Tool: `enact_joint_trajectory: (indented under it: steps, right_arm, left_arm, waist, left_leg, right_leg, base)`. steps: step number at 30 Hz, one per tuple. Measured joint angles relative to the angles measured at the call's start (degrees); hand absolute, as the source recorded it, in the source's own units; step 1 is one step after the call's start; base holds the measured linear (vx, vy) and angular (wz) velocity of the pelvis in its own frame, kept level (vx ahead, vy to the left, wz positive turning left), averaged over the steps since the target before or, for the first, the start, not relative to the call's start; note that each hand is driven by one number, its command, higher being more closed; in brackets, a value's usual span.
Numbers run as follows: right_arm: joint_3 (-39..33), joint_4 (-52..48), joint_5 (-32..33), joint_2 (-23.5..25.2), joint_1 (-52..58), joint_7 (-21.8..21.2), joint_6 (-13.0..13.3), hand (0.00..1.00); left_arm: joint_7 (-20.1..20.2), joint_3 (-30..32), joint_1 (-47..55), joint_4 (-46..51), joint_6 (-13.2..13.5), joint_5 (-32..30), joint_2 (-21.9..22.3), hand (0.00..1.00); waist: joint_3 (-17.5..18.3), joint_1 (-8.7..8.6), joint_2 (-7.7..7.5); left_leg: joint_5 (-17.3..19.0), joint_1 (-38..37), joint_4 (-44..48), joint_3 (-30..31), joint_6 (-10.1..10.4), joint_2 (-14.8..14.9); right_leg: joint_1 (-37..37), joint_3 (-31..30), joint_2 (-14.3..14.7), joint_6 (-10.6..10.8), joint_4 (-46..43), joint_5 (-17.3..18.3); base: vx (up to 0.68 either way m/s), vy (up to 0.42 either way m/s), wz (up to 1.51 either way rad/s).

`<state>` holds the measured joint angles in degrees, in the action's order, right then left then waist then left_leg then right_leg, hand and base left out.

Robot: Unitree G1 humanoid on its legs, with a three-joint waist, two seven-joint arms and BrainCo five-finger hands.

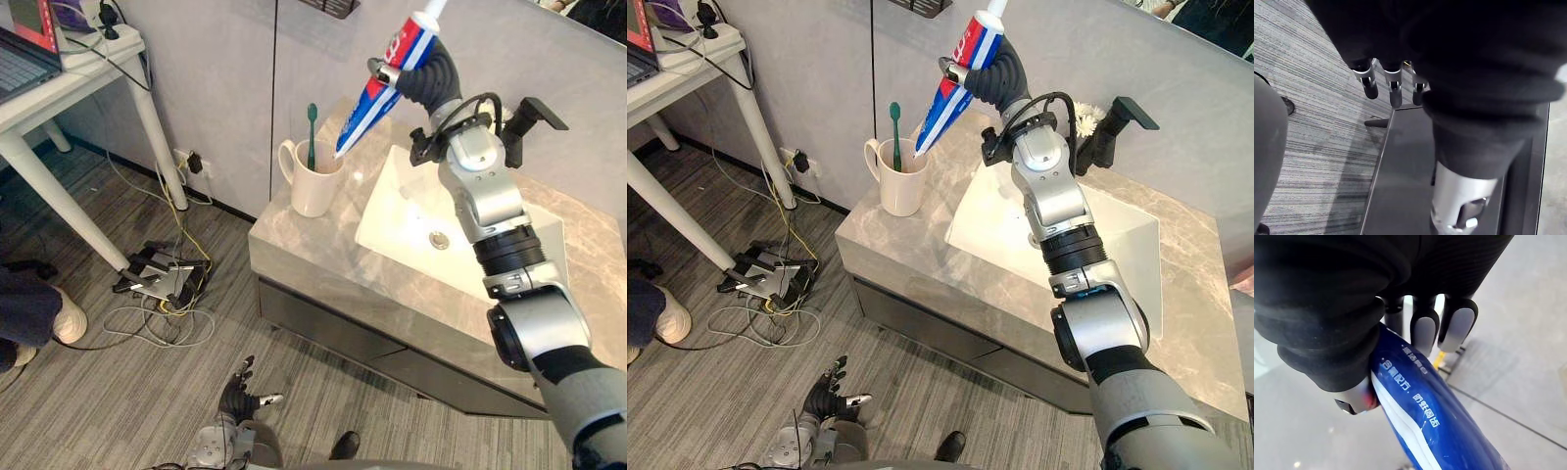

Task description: Organize washtable

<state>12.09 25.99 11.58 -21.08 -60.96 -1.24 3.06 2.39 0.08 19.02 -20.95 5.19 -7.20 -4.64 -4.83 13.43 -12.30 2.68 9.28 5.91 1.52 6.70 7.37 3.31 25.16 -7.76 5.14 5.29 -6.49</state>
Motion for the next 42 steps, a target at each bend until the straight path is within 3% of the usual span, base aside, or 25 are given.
enact_joint_trajectory:
  steps: [23, 42]
  right_arm:
    - [2.0, 0.2, -0.4, 0.6, -0.2, -0.1, 0.0, 1.0]
    - [2.0, 0.2, -0.8, 1.1, -0.1, 0.0, 0.1, 1.0]
  left_arm:
    - [0.1, -1.9, -0.2, 0.0, 0.1, 0.4, -1.4, 0.0]
    - [0.5, -2.2, -1.5, -0.2, 0.2, 0.5, -2.7, 0.0]
  waist:
    - [0.0, 0.05, -0.1]
    - [-1.6, 0.16, -1.44]
  left_leg:
    - [-0.1, 0.5, -0.1, 0.0, 0.1, 0.3]
    - [-0.3, 0.9, -1.0, 0.1, 0.4, 0.7]
  right_leg:
    - [0.4, 0.0, 0.3, 0.0, 0.0, 0.0]
    - [1.1, 0.1, 0.7, 0.0, 0.1, 0.0]
  base:
    - [0.0, 0.0, 0.0]
    - [0.0, 0.0, 0.0]
